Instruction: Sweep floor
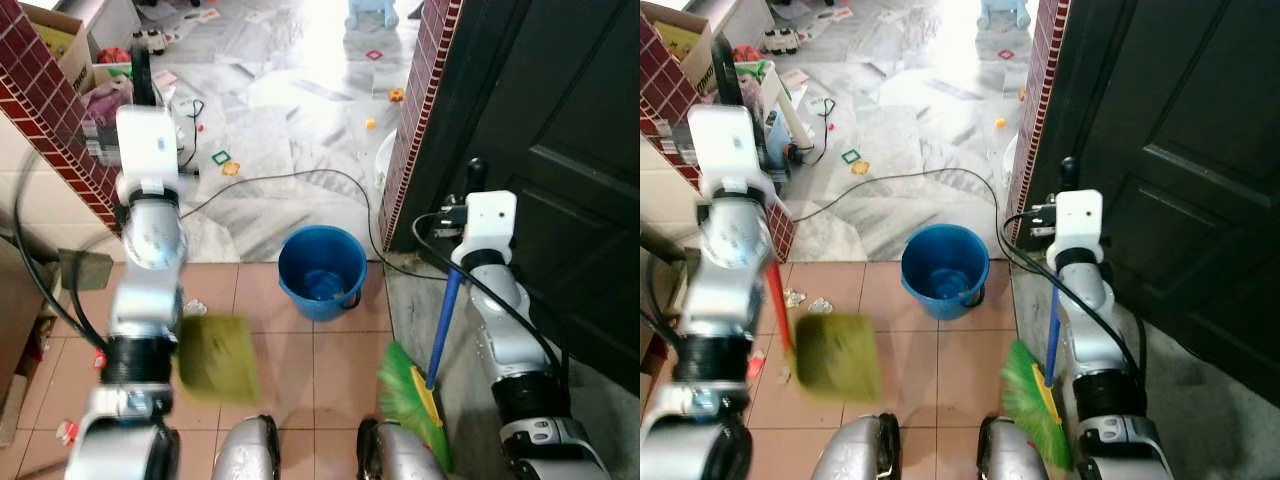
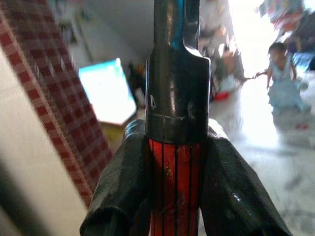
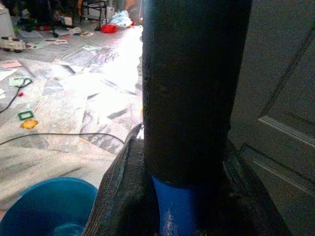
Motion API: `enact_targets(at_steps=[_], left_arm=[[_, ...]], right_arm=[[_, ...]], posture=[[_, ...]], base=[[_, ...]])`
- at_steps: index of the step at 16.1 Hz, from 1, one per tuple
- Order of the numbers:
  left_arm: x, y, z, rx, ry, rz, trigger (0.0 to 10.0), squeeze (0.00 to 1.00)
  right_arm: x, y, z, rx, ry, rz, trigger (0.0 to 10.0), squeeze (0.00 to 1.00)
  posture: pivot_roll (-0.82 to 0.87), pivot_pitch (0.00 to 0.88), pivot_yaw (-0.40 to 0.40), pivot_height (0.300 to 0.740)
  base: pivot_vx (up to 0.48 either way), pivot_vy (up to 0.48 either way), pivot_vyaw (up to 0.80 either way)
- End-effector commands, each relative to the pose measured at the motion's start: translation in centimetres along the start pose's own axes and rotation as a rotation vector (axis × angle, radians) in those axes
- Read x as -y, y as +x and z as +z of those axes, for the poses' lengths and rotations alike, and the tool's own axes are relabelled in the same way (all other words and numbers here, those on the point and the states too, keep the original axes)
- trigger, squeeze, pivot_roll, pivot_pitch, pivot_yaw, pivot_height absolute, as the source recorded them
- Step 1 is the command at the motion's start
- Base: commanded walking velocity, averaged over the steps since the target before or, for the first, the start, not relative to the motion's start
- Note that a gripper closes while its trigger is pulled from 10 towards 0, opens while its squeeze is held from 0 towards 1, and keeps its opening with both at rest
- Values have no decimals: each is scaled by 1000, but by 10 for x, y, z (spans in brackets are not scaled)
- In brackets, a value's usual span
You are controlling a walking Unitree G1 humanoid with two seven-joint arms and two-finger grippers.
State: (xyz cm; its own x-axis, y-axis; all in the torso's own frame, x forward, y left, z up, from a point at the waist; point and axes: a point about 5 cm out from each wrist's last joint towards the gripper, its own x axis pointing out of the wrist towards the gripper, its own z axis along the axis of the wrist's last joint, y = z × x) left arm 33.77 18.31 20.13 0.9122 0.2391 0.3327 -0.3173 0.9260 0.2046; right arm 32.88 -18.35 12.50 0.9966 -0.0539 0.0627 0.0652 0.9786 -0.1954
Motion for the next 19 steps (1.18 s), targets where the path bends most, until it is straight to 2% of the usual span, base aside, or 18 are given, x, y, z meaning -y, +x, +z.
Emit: enact_targets(at_steps=[1, 2, 4, 7, 8, 10, 12, 19], left_arm=[[-5, -3, 4, 34, 14, 39, 10000, 0], [-3, -6, -2, 16, 16, 35, 10000, 0], [7, -22, -25, -64, -3, -17, 10000, 0], [14, -31, -43, -149, -40, -35, 10000, 0], [23, -38, -47, -186, -71, -52, 10000, 0], [26, -40, -46, -192, -85, -62, 10000, 0], [40, -46, -43, -192, -120, -101, 10000, 0], [46, -49, -41, -195, -136, -125, 10000, 0]], right_arm=[[-4, -4, -5, -13, 6, 22, 10000, 0], [-5, -4, -5, -13, 6, 24, 10000, 0], [-6, -5, -6, -14, 5, 32, 10000, 0], [-7, -5, -6, -15, 5, 37, 10000, 0], [-8, -6, -5, -11, 1, 50, 10000, 0], [-9, -6, -5, -5, -2, 64, 10000, 0], [-17, -8, -3, 11, -6, 104, 10000, 0], [-18, -8, -3, 14, 0, 110, 10000, 0]], posture=[[-71, 120, 40, 740], [-71, 120, 40, 740], [-73, 120, 38, 740], [-77, 120, 42, 740], [-77, 120, 42, 740], [-77, 120, 42, 740], [-73, 120, 44, 740], [-68, 114, 48, 740]], base=[[0, 0, 0], [0, 0, 0], [0, 156, 0], [0, 480, 0], [0, 480, 0], [0, 480, 0], [0, 480, 800], [0, 480, 800]])
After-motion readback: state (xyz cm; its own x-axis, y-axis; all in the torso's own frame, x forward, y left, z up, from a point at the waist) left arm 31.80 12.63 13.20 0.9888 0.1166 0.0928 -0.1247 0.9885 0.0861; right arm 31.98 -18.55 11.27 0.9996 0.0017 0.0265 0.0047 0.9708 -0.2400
